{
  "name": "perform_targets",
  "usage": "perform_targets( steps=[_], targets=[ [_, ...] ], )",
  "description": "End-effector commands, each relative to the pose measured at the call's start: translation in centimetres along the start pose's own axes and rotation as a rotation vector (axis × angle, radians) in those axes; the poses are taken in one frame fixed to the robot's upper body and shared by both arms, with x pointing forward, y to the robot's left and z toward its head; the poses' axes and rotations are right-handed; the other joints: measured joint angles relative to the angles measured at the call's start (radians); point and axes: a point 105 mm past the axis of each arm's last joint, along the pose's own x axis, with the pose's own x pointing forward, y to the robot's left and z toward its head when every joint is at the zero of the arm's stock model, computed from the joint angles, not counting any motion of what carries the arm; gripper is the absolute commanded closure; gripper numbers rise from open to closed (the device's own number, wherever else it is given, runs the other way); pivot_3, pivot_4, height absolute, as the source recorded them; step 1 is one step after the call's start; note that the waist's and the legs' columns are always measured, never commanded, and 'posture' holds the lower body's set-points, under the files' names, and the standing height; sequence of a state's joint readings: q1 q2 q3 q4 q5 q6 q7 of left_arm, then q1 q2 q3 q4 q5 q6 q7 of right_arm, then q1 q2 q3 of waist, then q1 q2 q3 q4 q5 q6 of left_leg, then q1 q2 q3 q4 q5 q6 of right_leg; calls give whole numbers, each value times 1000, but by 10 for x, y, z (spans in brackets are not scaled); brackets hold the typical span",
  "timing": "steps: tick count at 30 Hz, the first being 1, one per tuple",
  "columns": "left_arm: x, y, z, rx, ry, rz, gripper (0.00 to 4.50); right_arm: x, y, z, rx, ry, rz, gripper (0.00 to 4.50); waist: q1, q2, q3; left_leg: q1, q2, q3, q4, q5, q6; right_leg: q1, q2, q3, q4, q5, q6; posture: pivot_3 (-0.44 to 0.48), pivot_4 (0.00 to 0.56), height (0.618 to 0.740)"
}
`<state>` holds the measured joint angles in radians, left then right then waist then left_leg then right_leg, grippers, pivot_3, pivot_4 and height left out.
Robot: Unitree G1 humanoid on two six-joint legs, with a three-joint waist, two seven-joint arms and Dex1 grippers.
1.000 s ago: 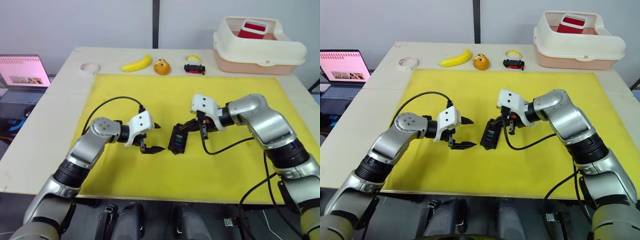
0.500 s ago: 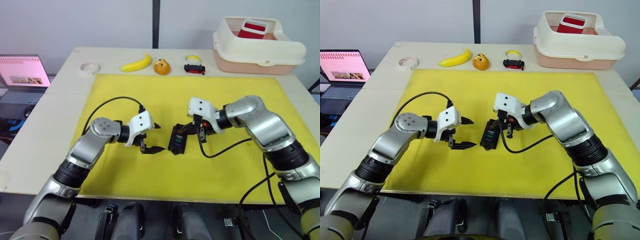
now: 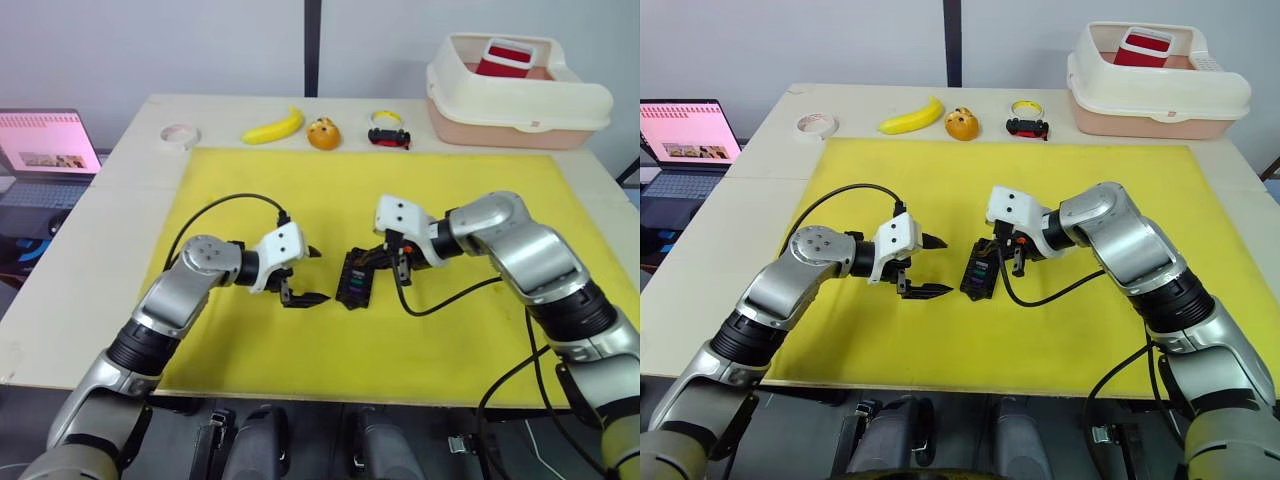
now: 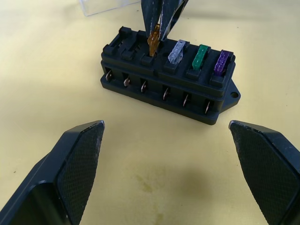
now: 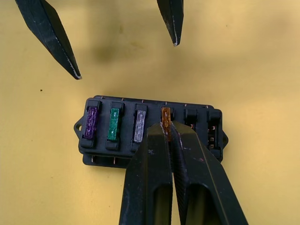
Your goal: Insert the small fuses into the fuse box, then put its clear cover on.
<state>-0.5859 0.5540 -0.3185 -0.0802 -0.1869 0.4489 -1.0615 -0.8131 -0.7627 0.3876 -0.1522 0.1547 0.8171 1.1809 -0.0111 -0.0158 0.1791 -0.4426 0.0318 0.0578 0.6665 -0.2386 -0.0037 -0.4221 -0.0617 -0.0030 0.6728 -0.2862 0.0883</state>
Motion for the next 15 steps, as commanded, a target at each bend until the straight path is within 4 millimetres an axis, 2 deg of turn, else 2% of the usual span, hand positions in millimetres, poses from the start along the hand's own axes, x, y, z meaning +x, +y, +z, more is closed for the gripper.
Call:
perform_targets(
  steps=[1,15],
  targets=[
    [-3,1,9,35,-29,13,0,-3,-2,3,-44,11,-24,4411,0,0,0,0,0,0,0,0,0,0,0,0,0,0,0,0,150,740],
    [-3,-1,8,33,-27,15,0,5,-1,-16,-51,84,-26,4411,0,0,0,0,0,0,0,0,0,0,0,0,0,0,0,0,150,740]
  ],
)
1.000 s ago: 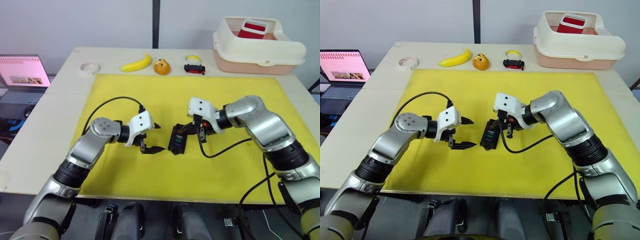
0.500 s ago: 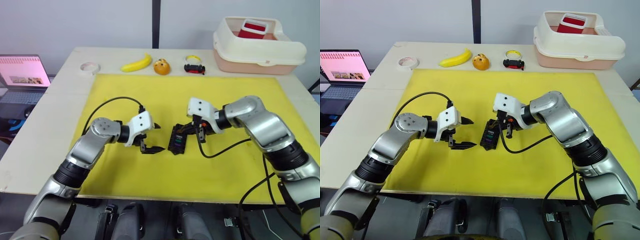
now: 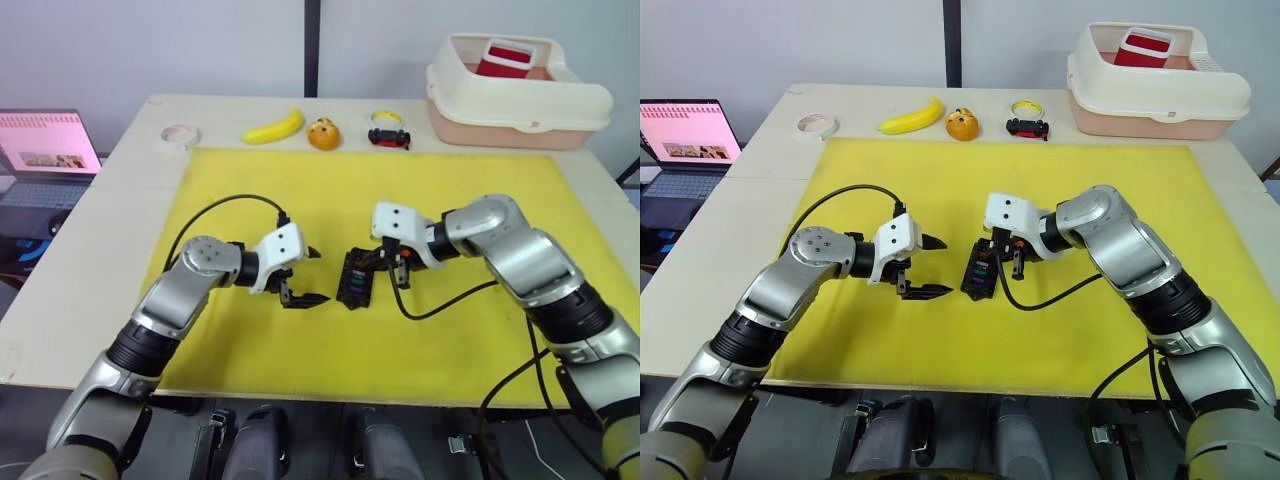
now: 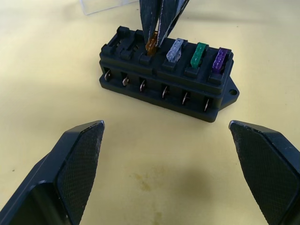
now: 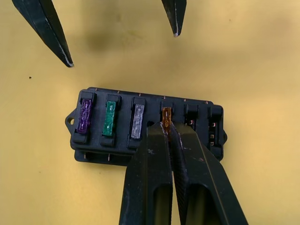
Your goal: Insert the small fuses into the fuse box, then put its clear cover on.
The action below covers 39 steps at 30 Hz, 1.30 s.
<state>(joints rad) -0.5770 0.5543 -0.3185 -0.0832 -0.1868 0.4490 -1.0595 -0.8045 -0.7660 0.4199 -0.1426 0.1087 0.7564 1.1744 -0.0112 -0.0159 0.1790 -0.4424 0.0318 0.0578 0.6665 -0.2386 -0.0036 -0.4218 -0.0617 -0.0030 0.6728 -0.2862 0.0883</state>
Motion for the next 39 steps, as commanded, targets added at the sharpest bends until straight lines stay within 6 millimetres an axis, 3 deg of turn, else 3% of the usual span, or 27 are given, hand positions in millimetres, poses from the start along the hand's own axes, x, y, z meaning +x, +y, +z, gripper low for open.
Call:
perform_targets(
  steps=[1,6,9,11,32,35,37,39],
  targets=[
    [-3,0,10,39,-28,16,0,0,0,-11,3,55,-14,4411,0,0,0,0,0,0,0,0,0,0,0,0,0,0,0,0,150,740],
    [-3,0,10,38,-28,15,0,-1,0,-8,2,44,-9,4411,0,0,0,0,0,0,0,0,0,1,0,0,0,0,0,0,150,740],
    [-4,1,9,38,-25,17,0,-3,-3,-1,4,23,-17,3490,0,0,0,0,0,0,0,0,0,1,0,0,0,0,0,0,150,740],
    [-4,2,9,38,-24,19,0,-5,-5,2,4,15,-22,2619,0,0,0,0,0,0,0,0,0,1,0,0,0,0,0,0,150,740],
    [-7,7,9,39,-18,28,0,-31,-17,37,9,-146,-51,2619,1,0,0,0,0,0,0,0,0,0,0,0,0,0,0,0,150,740],
    [-8,9,8,37,-16,30,0,-30,-16,37,6,-223,-60,3476,1,0,0,0,0,0,0,0,0,0,0,0,0,0,0,0,150,740],
    [-9,9,8,36,-15,31,0,-28,-13,35,25,-274,-54,4430,0,0,0,0,0,0,0,0,0,1,0,0,0,0,0,0,150,740],
    [-9,9,8,37,-15,31,0,-26,-11,29,50,-301,-56,4474,0,0,0,0,0,0,0,0,0,1,0,0,0,0,0,0,150,740]
  ],
)
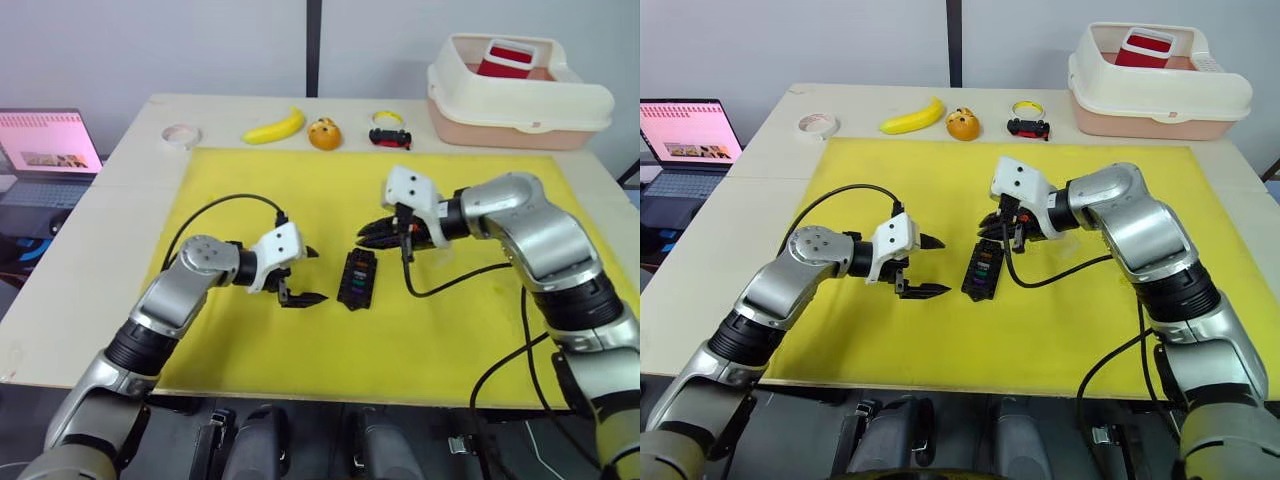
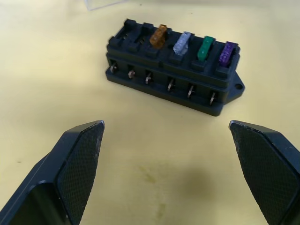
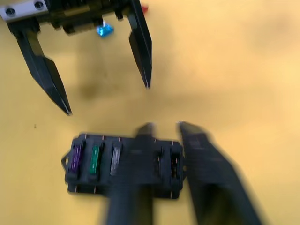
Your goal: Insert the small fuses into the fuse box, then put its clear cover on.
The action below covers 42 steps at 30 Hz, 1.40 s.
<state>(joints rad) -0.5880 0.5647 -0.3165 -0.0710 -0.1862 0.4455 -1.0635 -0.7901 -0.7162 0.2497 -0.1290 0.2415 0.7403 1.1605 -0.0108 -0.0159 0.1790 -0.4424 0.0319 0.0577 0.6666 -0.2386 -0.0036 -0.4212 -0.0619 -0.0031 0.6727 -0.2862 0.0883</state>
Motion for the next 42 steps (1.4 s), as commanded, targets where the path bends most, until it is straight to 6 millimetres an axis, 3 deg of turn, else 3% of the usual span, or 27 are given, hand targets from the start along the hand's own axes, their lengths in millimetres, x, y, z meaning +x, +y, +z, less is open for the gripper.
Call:
perform_targets(
  steps=[1,13,17,21,24,29,31,34,36,39,42],
  targets=[
    [-6,6,9,32,-25,25,0,-5,0,3,8,-84,-27,4474,0,0,0,0,0,0,0,0,0,0,0,0,0,0,0,0,150,740],
    [-7,6,8,32,-21,29,0,9,6,-28,130,-145,-39,4474,0,0,0,0,0,0,0,0,0,0,0,0,0,0,0,0,150,740],
    [-8,5,8,31,-19,28,0,17,12,-56,165,-58,-26,4474,1,0,0,0,0,0,0,0,0,0,0,0,0,0,0,0,150,740],
    [-9,4,7,31,-18,29,0,19,21,-70,160,-9,4,4474,1,0,0,1,0,0,0,0,0,2,0,0,-1,0,0,0,150,740],
    [-9,4,8,29,-19,27,0,17,16,-58,157,-52,-17,4474,1,0,0,2,0,-1,0,0,0,4,0,-1,-2,0,0,0,150,740],
    [-14,8,25,-7,-100,41,0,2,3,-8,157,-212,-34,4474,0,0,0,3,0,-2,0,0,0,5,0,-1,-2,0,0,0,150,740],
    [-22,11,40,-32,-164,47,0,-8,3,13,150,-268,-19,4474,0,0,0,2,0,-2,0,0,0,4,0,-1,-2,0,0,0,150,740],
    [-33,13,53,-47,-214,55,0,-17,5,25,128,-284,-14,4474,0,0,0,1,0,-3,0,0,0,3,0,-1,-2,0,0,0,150,740],
    [-58,17,56,-49,-214,88,0,-32,3,27,64,-238,-39,4474,-1,0,0,1,0,-3,0,0,0,4,0,-2,-2,0,0,0,150,740],
    [-94,14,41,-84,-133,112,0,-52,2,14,25,-138,-53,4474,-3,0,0,1,0,-3,0,0,0,3,0,-2,-2,0,0,0,150,740],
    [-131,11,10,-152,6,175,0,-76,-1,-13,31,-18,-85,3588,-3,0,0,2,1,-3,-2,0,0,3,0,-2,-3,0,0,0,150,740]
  ],
)
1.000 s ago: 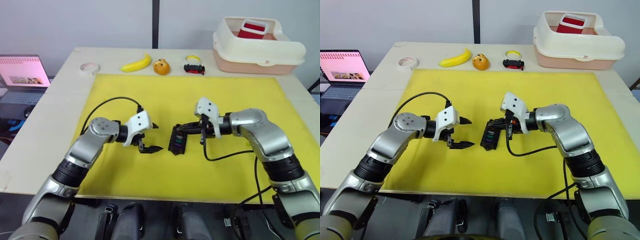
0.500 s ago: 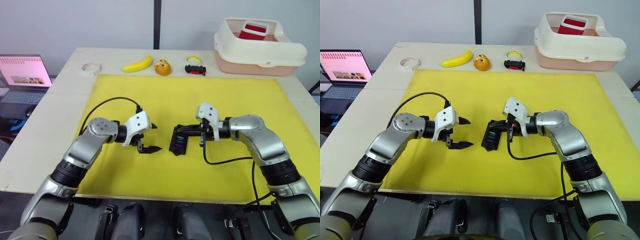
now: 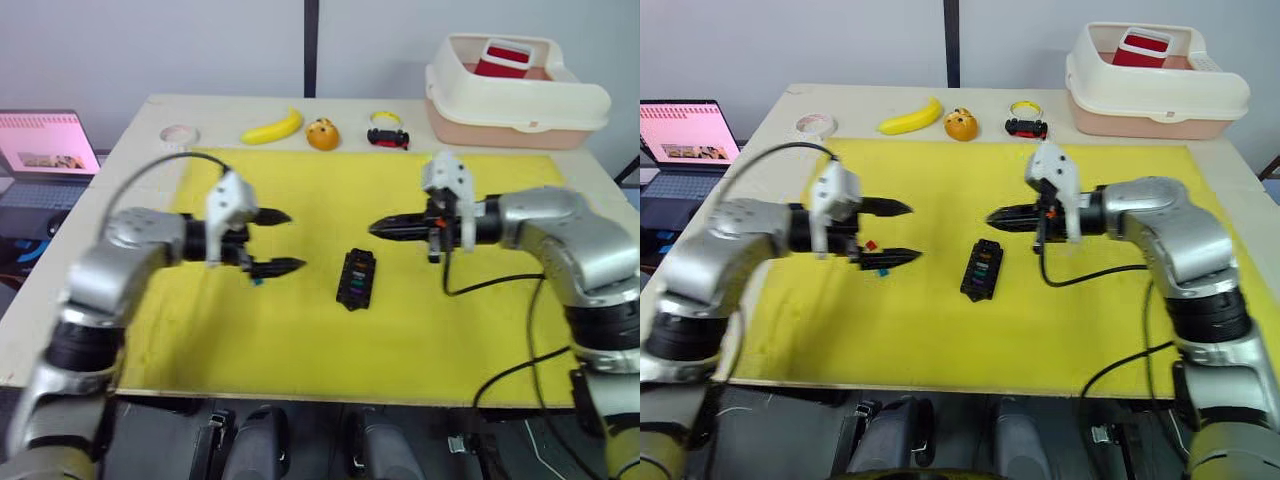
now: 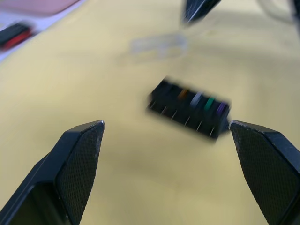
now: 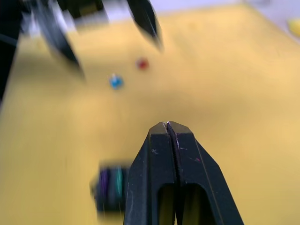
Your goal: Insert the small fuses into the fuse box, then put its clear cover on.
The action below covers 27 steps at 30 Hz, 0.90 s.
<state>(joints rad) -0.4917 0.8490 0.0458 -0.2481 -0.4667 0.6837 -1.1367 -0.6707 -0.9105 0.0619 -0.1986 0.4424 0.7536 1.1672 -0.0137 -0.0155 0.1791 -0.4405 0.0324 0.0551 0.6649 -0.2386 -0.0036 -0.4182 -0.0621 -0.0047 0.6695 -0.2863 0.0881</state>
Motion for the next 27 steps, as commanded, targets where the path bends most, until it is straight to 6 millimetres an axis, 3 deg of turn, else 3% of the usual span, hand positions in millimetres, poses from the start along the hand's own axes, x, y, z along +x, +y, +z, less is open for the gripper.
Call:
perform_targets(
  steps=[1,4,7,11,16,22,27],
  targets=[
    [-37,2,-15,-29,81,53,0,-28,-5,-12,-21,63,-29,3062,0,0,0,0,0,0,0,0,0,0,0,0,0,0,0,0,150,740],
    [-73,12,-38,-56,186,150,0,-58,-16,-31,24,122,-105,1644,3,0,0,0,0,1,0,0,0,0,-1,0,-1,0,0,0,150,740],
    [-96,20,-51,-88,228,210,0,-75,-25,-43,47,160,-173,132,3,0,0,0,0,2,0,0,0,0,-1,0,-1,0,0,0,150,740],
    [-113,30,-64,-112,259,260,0,-95,-32,-59,65,203,-241,55,2,0,0,0,0,3,0,0,0,-1,-1,0,-1,0,0,0,150,740],
    [-112,41,-66,-109,249,265,0,-93,-38,-58,30,190,-261,55,1,0,0,-1,1,5,-1,0,0,-2,-1,1,-1,0,0,0,150,740],
    [-92,36,-56,-94,205,207,0,-67,-31,-33,-22,91,-215,55,0,0,0,-1,1,5,-1,0,0,-3,-1,2,0,0,0,0,150,740],
    [-60,30,-44,-136,113,103,0,-25,-11,4,-52,-40,-81,55,1,0,0,-1,1,5,0,0,0,-3,0,2,1,0,0,0,150,740]
  ],
)
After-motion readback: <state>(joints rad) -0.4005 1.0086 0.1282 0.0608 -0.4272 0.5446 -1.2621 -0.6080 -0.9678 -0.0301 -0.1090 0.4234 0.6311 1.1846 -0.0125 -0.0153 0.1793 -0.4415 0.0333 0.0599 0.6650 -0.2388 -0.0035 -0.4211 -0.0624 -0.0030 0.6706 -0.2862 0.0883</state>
